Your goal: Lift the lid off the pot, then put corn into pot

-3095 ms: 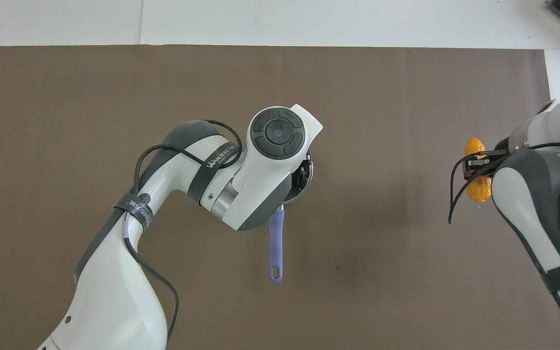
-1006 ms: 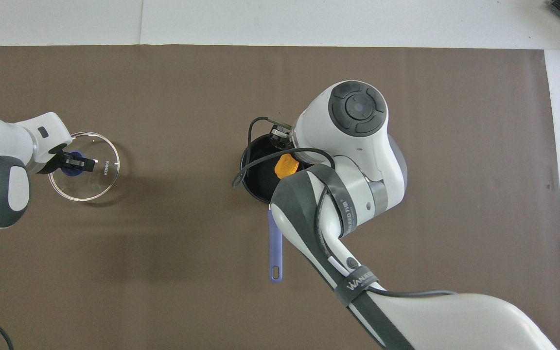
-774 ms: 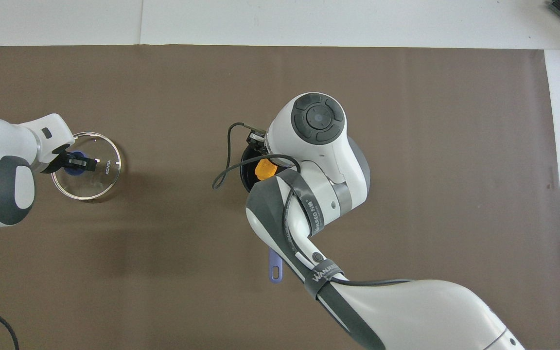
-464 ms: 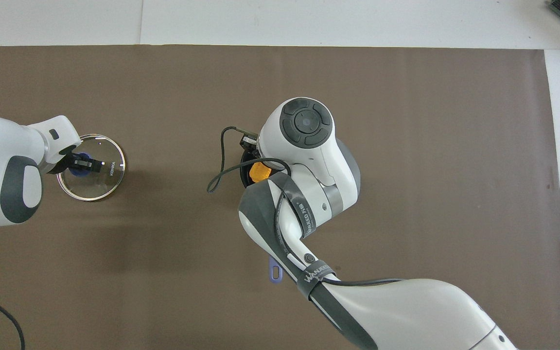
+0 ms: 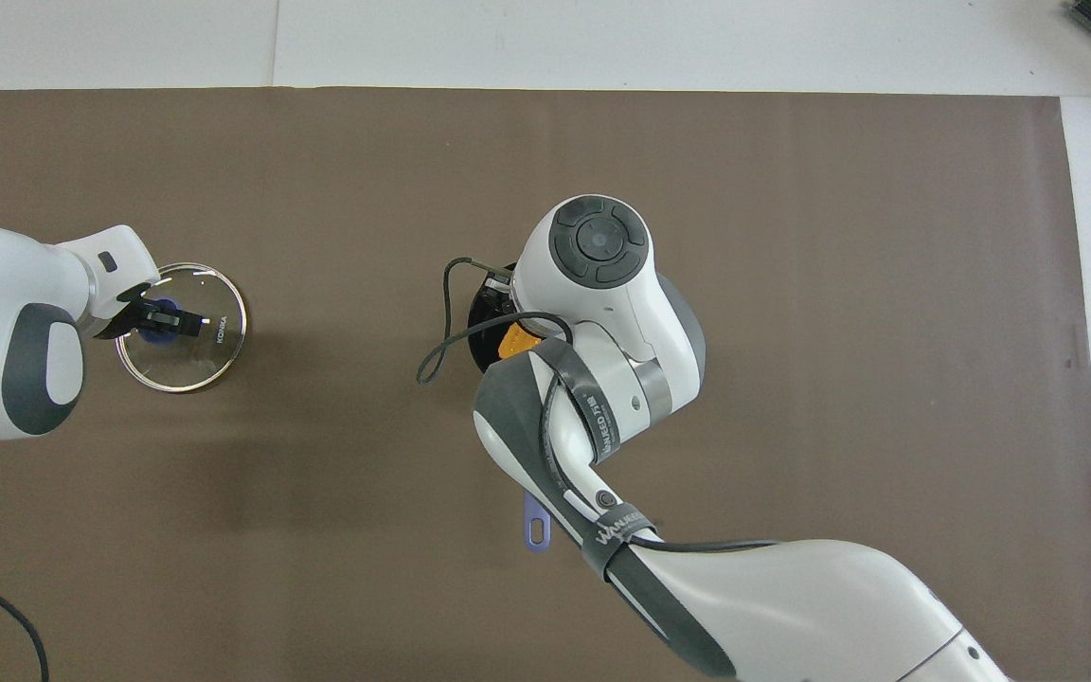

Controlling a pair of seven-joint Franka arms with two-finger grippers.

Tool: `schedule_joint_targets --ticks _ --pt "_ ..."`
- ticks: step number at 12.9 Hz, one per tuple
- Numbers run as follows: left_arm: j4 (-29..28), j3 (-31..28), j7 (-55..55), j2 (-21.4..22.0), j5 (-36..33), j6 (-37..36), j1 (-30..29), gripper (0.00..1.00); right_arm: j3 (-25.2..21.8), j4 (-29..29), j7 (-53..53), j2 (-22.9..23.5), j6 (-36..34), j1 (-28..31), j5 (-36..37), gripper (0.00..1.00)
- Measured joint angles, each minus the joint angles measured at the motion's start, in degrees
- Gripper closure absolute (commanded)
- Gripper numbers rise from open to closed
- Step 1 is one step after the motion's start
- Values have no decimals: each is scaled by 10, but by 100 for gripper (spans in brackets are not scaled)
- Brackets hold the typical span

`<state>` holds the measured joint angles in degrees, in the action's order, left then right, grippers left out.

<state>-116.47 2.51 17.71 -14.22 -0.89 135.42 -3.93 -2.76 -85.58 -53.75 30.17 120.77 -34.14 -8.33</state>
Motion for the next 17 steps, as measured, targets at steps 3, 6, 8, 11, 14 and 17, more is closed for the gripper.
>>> schedule_joint_targets --ticks 3,6,8,11,14,17 --pt "11 3 0 5 0 -1 4 0 0 -12 0 -3 1 0 0 100" --pt "36 4 0 41 0 -28 7 0 0 -16 0 -4 2 0 0 100" --pt "63 5 0 86 0 -96 7 0 0 -20 0 -4 8 0 0 100" --pt "118 10 -10 149 -2 -234 9 0 0 -24 0 -4 11 1 0 95" --pt "184 11 -46 163 -6 -319 22 0 0 -26 0 -5 11 1 0 75" --pt "254 12 -52 163 -9 -399 24 0 0 -32 0 -6 12 2 -1 72"
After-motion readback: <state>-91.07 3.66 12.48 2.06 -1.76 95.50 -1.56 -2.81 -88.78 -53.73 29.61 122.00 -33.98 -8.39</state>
